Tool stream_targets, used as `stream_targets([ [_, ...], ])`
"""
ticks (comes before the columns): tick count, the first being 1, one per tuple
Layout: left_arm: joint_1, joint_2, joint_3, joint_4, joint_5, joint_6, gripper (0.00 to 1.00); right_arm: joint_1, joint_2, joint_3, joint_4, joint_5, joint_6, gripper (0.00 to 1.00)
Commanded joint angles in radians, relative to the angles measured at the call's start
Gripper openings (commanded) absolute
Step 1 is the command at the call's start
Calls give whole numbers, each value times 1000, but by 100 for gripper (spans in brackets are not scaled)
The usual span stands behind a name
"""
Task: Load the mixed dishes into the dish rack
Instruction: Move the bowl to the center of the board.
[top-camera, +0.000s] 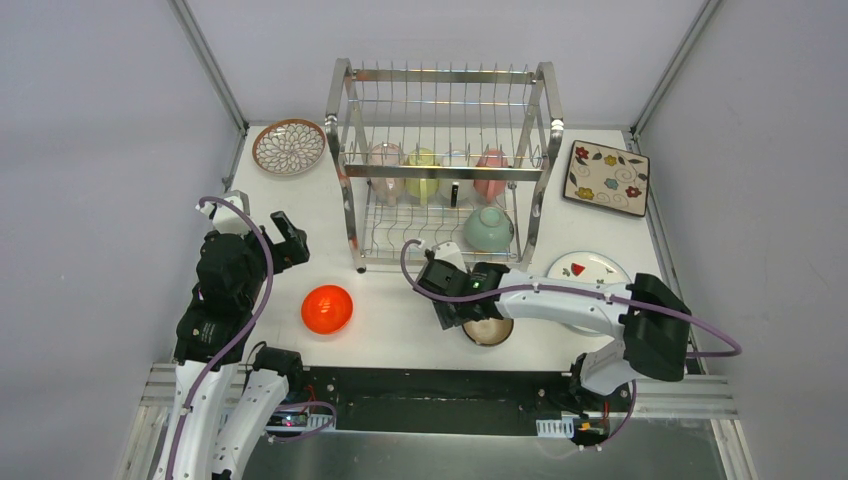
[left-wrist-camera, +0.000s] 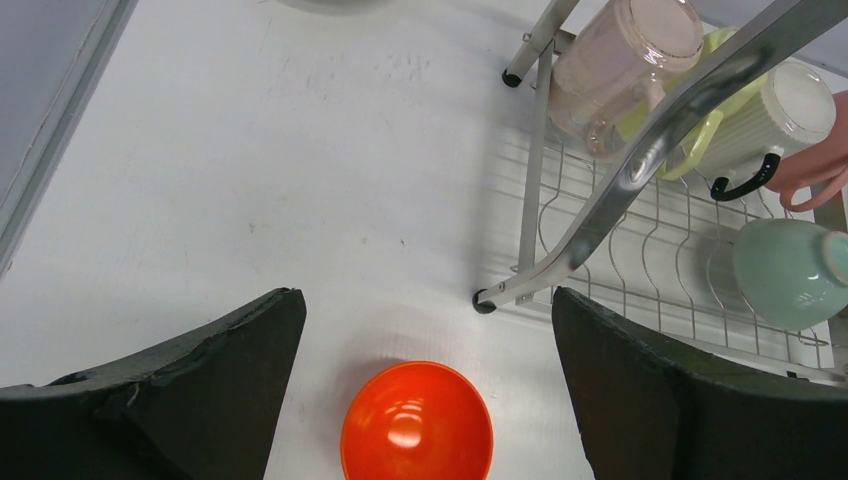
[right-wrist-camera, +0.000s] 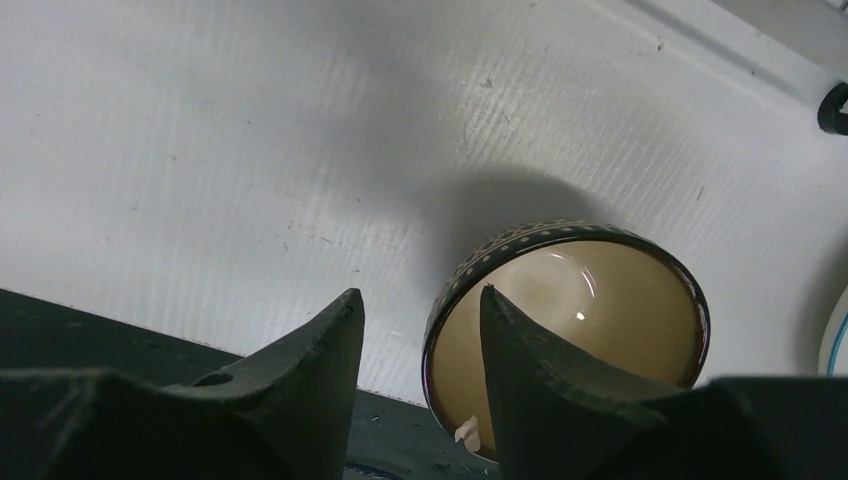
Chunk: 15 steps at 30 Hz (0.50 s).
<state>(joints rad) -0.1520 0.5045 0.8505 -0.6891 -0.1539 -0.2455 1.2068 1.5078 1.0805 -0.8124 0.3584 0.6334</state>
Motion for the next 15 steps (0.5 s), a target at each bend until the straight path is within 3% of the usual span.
stream_targets([
  [1, -11, 2, -5, 33, 5, 16, 99, 4, 21, -17, -26, 8, 55, 48],
  [15, -11, 5, -5, 34, 10, 18, 99, 21, 60, -7, 55, -51, 22, 22],
])
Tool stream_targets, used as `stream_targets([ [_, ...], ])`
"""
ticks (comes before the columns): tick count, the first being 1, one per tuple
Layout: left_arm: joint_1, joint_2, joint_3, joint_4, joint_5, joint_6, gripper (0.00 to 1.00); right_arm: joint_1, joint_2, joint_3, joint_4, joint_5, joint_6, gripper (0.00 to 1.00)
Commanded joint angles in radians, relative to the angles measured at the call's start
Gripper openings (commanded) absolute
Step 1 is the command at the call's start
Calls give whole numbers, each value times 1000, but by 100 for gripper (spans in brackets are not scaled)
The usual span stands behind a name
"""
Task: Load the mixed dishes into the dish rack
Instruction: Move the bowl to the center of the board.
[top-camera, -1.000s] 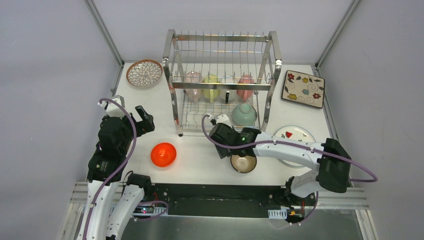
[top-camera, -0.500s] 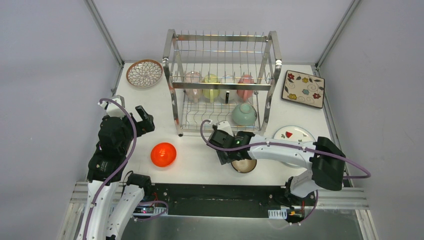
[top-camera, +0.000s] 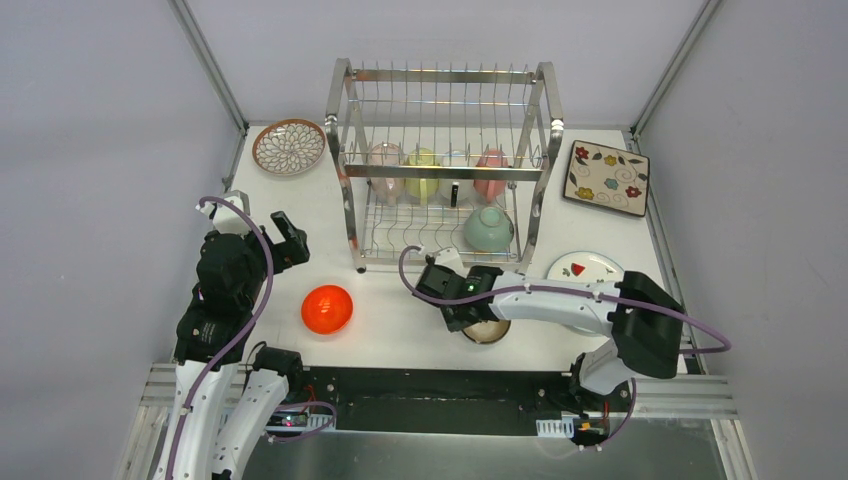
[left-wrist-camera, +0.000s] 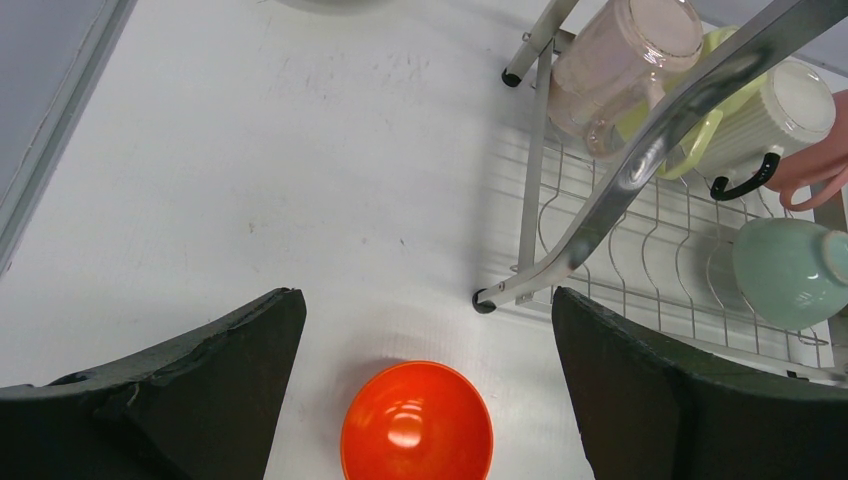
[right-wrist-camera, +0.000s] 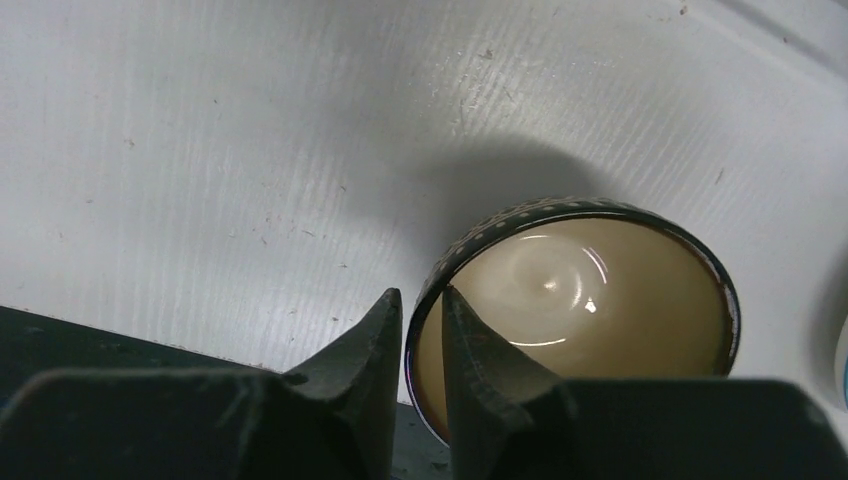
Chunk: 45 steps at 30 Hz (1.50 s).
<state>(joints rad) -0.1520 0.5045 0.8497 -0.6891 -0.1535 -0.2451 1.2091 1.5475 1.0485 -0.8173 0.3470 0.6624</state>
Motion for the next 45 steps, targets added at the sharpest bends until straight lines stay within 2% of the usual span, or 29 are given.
stream_targets([
  [1, -11, 5, -5, 34, 11, 18, 99, 24, 28, 32, 68, -49, -12, 20],
  [14, -11, 9, -5, 35, 14, 20, 99, 98, 109, 128, 159, -127, -77, 9],
  [20, -11, 11, -5, 36, 18, 19, 99, 109, 100, 113, 226, -180, -88, 10],
  [27, -11, 16, -7, 37, 43, 10, 99, 109, 49, 91, 229, -168, -89, 30],
  [31, -11, 17, -6, 38, 113, -18, 98, 109, -20, 64, 213, -126, -84, 44],
  [37, -11, 37, 34, 28, 326, -76, 90, 108, -142, 17, 172, -12, -59, 64],
  [40, -11, 58, 58, 13, 445, -119, 86, 107, -215, -16, 165, 54, -45, 80],
  [45, -11, 99, 55, 12, 626, -122, 80, 107, -352, -71, 165, 143, -36, 93],
])
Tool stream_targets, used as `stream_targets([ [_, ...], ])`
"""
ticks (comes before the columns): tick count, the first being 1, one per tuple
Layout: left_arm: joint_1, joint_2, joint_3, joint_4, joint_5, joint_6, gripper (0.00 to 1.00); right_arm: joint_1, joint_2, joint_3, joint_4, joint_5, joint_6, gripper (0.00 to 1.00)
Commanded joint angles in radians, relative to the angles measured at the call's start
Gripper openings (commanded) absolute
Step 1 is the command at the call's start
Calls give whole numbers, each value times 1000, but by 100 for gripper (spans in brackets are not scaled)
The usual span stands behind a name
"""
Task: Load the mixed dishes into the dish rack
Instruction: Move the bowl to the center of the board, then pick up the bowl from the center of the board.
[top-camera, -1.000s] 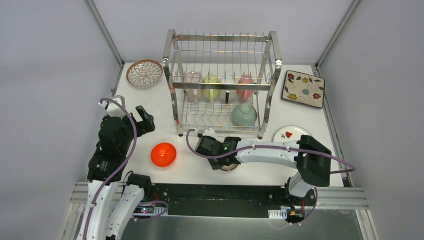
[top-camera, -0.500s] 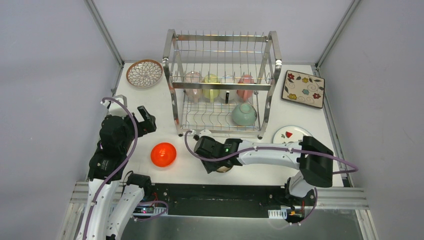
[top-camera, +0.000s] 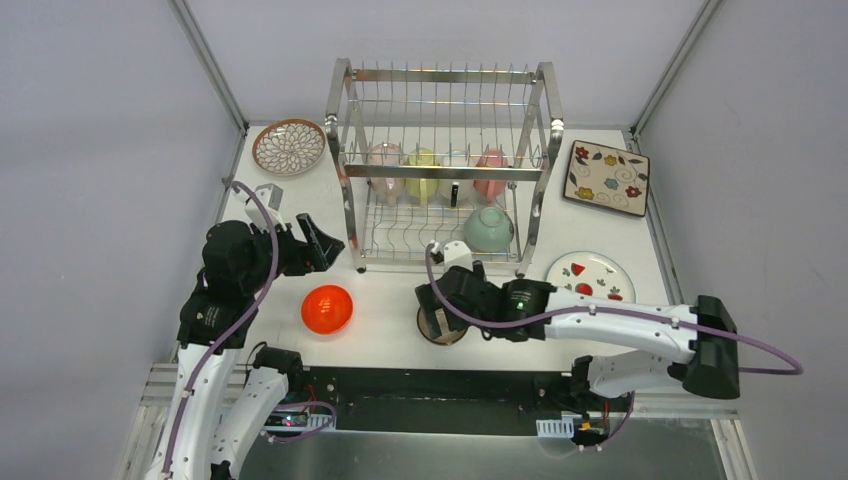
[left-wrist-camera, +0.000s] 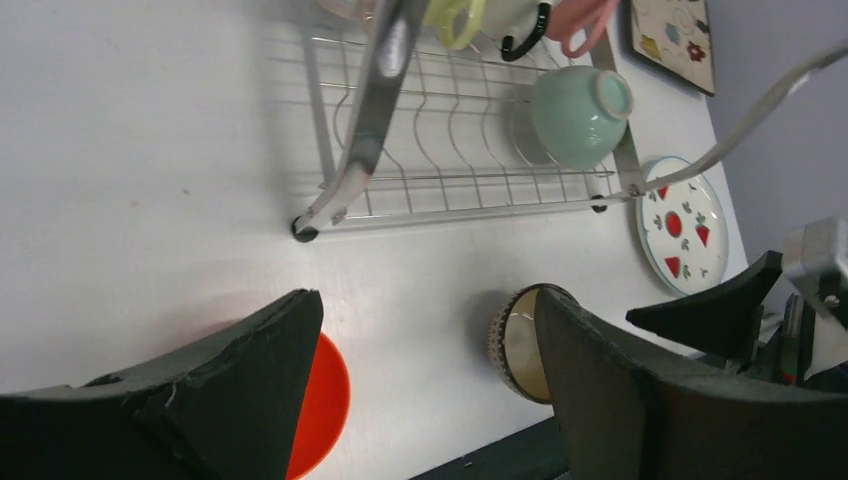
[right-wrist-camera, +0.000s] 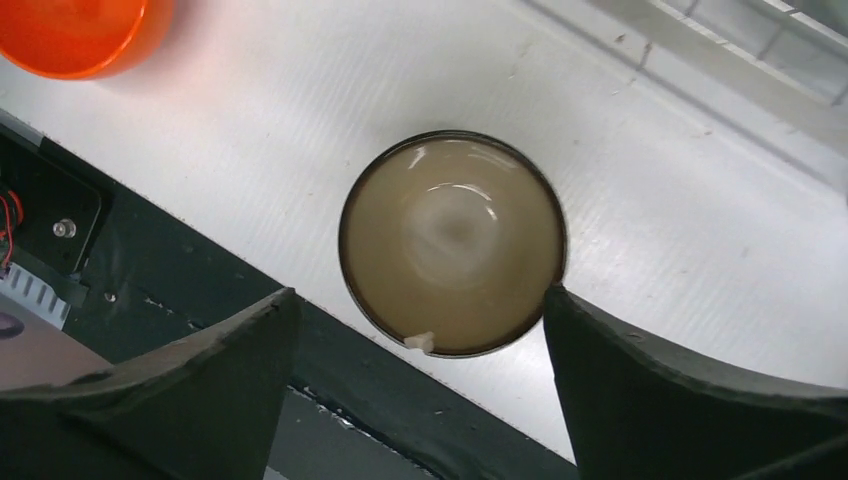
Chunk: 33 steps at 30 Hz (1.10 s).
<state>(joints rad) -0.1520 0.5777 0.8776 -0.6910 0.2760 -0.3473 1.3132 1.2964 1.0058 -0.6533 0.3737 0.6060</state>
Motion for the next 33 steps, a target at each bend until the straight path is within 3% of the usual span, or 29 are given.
stream_targets([
  [1, -11, 38, 22, 12, 210, -11, 79, 3, -123, -39, 0, 133, 27, 97],
  [6, -20, 108, -1, 9, 286, -28, 73, 1, -214, -90, -13, 197, 76, 100],
  [10, -69, 105, -31, 18, 262, -57, 69, 0, -275, -129, -26, 237, 130, 100],
  [20, -253, 146, -156, 123, 92, -129, 68, -1, -355, -198, 0, 244, 158, 100],
  [33, -601, 352, -145, 269, -198, -216, 63, -1, -407, -232, 25, 234, 171, 100],
])
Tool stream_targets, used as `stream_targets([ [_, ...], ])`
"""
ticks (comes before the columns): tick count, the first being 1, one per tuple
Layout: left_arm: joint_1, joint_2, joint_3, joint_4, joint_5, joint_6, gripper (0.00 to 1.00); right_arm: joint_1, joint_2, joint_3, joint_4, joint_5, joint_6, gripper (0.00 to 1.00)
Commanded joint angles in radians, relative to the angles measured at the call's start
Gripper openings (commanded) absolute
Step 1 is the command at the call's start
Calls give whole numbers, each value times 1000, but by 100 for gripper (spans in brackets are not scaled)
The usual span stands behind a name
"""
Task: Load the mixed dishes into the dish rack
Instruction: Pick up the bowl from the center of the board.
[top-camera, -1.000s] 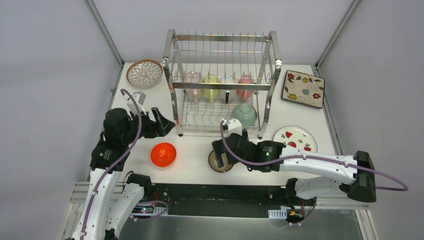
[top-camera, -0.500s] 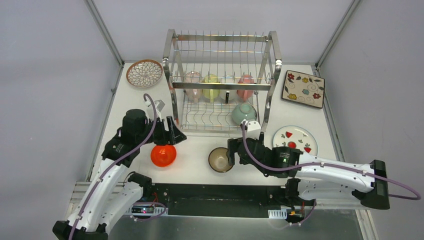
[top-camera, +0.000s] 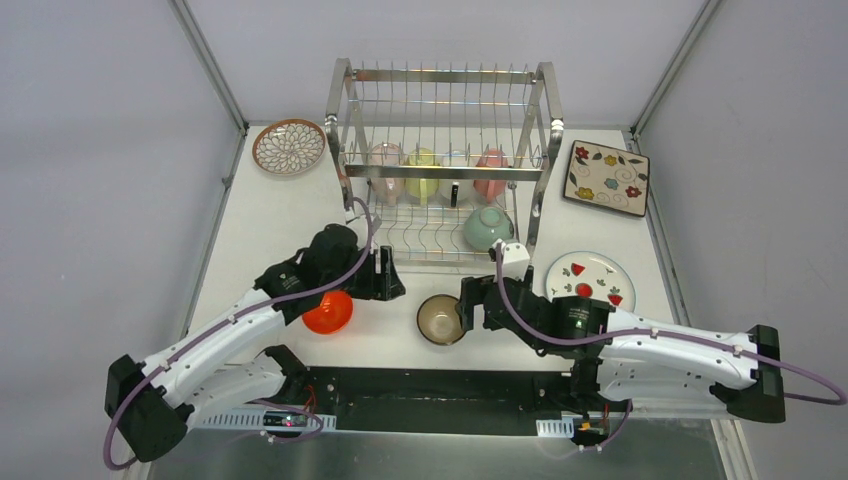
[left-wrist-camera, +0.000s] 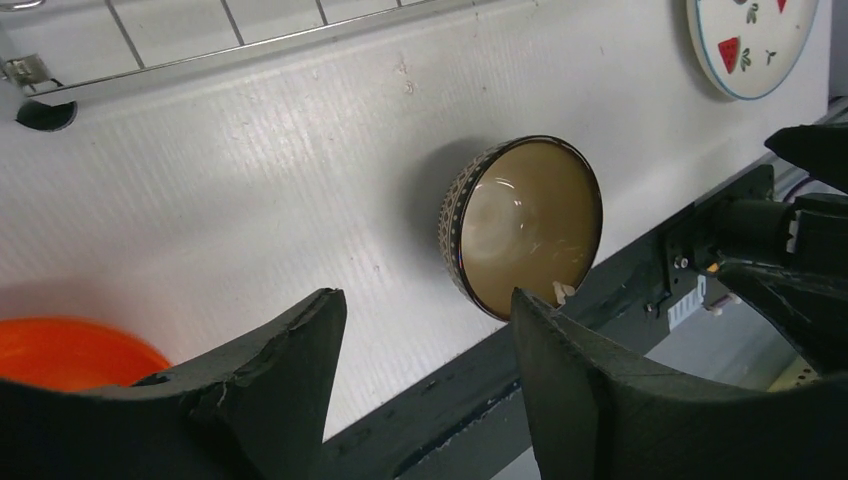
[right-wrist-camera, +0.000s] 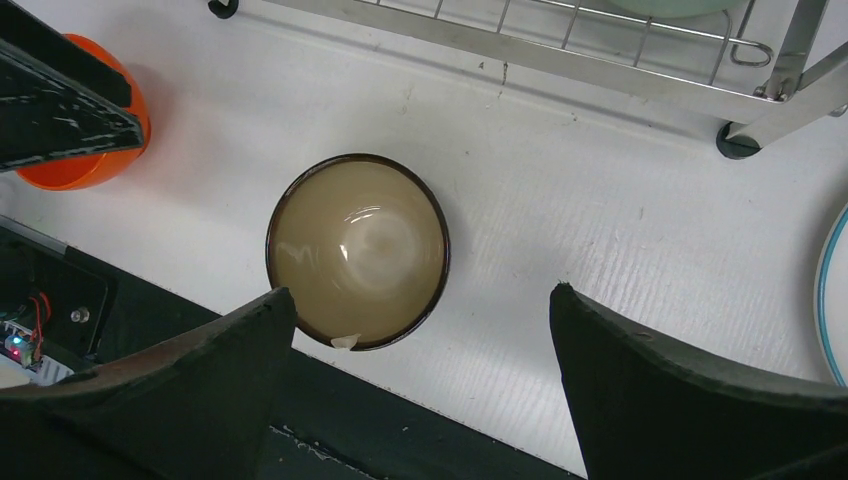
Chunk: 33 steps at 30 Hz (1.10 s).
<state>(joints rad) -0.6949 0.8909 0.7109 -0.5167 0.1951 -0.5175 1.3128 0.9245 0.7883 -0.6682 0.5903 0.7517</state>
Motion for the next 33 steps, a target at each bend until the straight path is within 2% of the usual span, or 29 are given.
stream_targets([
  [1, -79, 57, 18, 112, -131, -55, 62, 0, -41, -20, 40, 16, 29, 100],
  [6, -179, 154, 31, 157, -202, -76, 61, 1, -78, -44, 38, 26, 45, 100],
  [19, -293, 335, 50, 221, -250, -88, 55, 0, -114, -73, 48, 28, 66, 100],
  [24, -312, 374, 44, 219, -274, -88, 52, 0, -104, -71, 50, 24, 69, 100],
  [33, -314, 405, 36, 214, -271, -80, 39, 0, -101, -76, 71, 19, 72, 100],
])
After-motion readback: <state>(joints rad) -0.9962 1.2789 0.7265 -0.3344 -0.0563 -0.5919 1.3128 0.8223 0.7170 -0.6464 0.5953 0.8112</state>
